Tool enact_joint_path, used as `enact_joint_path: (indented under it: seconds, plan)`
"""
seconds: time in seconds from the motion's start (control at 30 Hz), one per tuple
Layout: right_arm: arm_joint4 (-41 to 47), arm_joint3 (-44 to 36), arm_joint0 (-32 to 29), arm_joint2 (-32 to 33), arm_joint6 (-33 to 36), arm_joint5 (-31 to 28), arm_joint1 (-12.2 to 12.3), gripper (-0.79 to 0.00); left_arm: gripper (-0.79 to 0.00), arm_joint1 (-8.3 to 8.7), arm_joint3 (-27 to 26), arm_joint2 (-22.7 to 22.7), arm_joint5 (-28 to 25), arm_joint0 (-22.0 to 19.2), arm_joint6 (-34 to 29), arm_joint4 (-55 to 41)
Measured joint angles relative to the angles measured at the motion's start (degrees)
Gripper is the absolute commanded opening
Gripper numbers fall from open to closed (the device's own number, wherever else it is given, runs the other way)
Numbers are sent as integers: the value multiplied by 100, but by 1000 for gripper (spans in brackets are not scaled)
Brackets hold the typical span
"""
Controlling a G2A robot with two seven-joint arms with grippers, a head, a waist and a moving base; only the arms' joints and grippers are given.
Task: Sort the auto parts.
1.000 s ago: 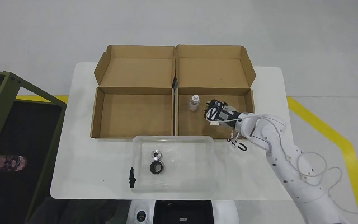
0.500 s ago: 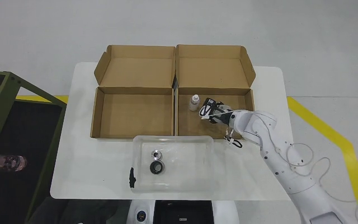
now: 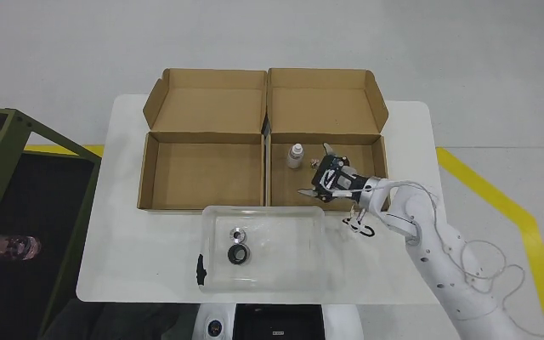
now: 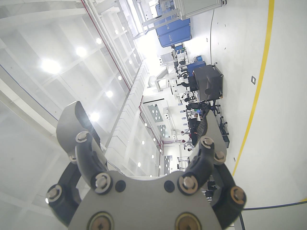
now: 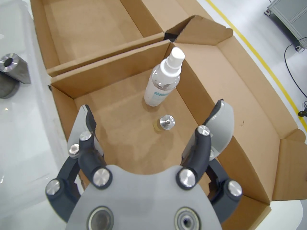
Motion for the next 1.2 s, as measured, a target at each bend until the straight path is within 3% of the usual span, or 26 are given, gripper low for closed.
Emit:
enact_joint_path:
  seconds: [0.23, 0.63, 0.87, 1.2]
  plan:
    - [271, -728, -700, 301, -571, -208, 77, 0, 0, 0, 0, 0, 0, 0, 0, 0]
    - [-297, -1720, -1544, -100, -411, 108, 95, 0, 0, 0, 0, 0, 0, 0, 0, 0]
    - [-634, -1782, -1550, -567, -117, 117, 59, 0, 0, 0, 0, 0, 0, 0, 0, 0]
    - [-1108, -1412, -1110, -1446, 175, 252, -93, 0, 0, 0, 0, 0, 0, 0, 0, 0]
